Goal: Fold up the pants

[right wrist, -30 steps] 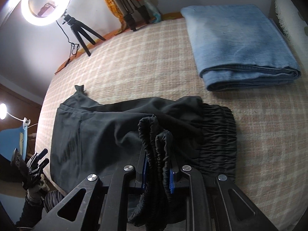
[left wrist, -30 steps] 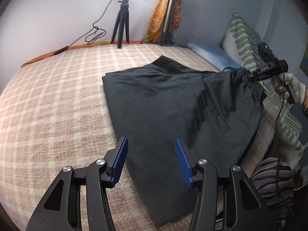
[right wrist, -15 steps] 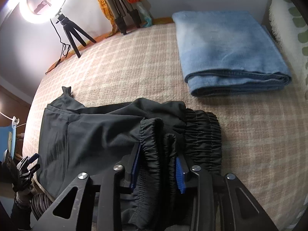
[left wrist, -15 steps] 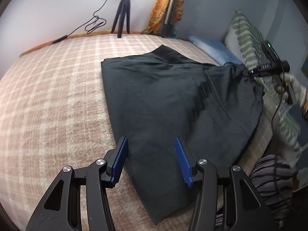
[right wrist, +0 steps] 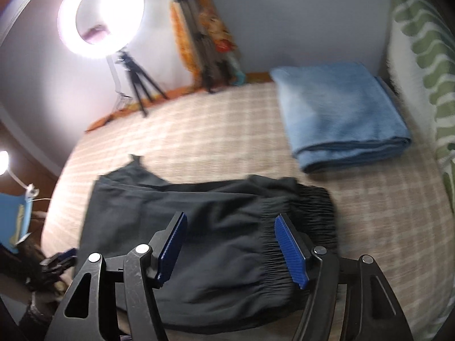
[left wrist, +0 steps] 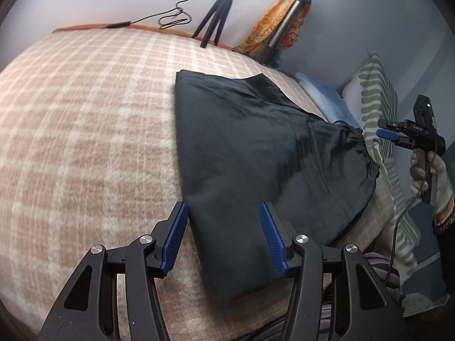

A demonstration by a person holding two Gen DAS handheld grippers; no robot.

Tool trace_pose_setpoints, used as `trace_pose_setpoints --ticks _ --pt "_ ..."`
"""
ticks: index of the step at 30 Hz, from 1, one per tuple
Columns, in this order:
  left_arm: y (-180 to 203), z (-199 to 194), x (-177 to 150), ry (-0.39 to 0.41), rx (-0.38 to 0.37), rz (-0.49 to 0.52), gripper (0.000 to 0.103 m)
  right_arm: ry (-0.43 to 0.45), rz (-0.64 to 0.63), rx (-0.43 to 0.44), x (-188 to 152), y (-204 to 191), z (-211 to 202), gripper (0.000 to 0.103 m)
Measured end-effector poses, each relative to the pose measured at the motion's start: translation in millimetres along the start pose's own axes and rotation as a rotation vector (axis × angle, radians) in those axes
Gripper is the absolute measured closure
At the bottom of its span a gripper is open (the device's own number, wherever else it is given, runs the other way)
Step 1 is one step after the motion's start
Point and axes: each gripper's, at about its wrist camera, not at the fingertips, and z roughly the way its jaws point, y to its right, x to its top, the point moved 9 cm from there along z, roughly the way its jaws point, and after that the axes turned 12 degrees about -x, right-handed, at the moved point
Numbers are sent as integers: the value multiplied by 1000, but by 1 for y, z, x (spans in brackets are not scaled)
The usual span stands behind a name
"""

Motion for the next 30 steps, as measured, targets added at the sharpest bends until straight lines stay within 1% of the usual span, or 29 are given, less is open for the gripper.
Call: trace_pose_setpoints --ticks 3,5,7,11,14,20,22,26,27,29,30 --pt "-3 -2 -5 9 -5 -38 51 17 -27 87 -1 -36 -12 34" --pt "-4 -3 -8 21 -16 -65 51 30 -54 128 0 -60 -19 31" --pt "-5 -3 -10 34 -27 -84 51 41 -84 166 -1 -83 -23 30" --pt "-7 -5 -11 61 -53 -127 51 24 -131 242 -6 -136 -23 30" --pt "-8 -5 -11 77 -79 -152 51 -6 -177 268 -13 -172 -15 30" --pt "-3 -4 -12 88 -131 -176 51 -55 -279 285 -26 -232 8 30" --pt "-1 -4 -12 98 -139 -181 53 -67 -291 294 -29 -250 15 30" --pt "0 -3 -12 121 -173 -211 54 -87 -293 316 -34 -277 29 31" --pt "1 -3 -11 128 -176 -211 55 -92 -294 316 -35 -280 31 31" --pt "3 -3 -10 141 -177 -204 66 -105 -293 315 -36 -288 38 31" --pt "5 -4 -9 150 -174 -194 67 -114 -295 314 -37 -293 42 31"
